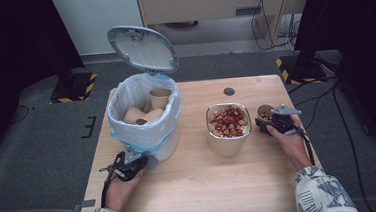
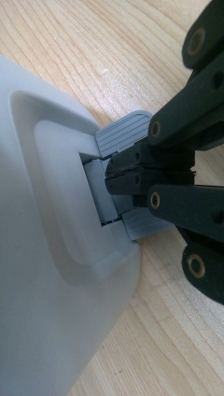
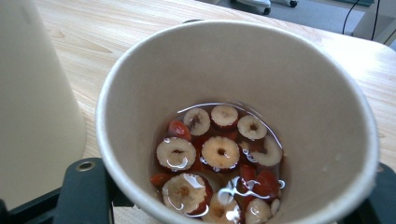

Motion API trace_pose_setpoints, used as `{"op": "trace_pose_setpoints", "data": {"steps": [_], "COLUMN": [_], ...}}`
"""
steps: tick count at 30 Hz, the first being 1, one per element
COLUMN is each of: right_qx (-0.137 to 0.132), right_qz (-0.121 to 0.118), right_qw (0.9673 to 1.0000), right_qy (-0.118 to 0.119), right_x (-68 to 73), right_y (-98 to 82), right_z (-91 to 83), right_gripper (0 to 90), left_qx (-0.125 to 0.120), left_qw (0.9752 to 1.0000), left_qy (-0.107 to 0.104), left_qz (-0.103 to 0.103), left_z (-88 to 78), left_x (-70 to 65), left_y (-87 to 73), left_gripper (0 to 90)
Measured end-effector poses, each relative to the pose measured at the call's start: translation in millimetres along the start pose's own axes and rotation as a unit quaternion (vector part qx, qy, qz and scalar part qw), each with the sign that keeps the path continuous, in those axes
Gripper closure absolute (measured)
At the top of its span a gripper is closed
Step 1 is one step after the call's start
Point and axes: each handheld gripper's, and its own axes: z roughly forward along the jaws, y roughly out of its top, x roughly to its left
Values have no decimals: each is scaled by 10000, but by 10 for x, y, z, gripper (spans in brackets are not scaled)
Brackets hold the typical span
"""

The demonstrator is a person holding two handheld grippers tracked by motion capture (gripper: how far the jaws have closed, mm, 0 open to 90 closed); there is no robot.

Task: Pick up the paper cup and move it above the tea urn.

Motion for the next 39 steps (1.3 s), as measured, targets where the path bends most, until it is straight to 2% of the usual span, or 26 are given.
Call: {"op": "trace_pose_setpoints", "data": {"steps": [18,39], "right_qx": [-21,-199], "right_qz": [-290,-606], "right_qw": [9995,9979], "right_qy": [87,117], "right_x": [21,86], "right_y": [176,659], "right_z": [-165,-393], "right_gripper": [329,329], "left_qx": [1,-6], "left_qw": [10000,10000], "left_qy": [-9,-7], "left_qz": [-17,-43], "left_z": [0,1], "left_x": [3,1], "left_y": [0,0], "left_gripper": [886,886]}}
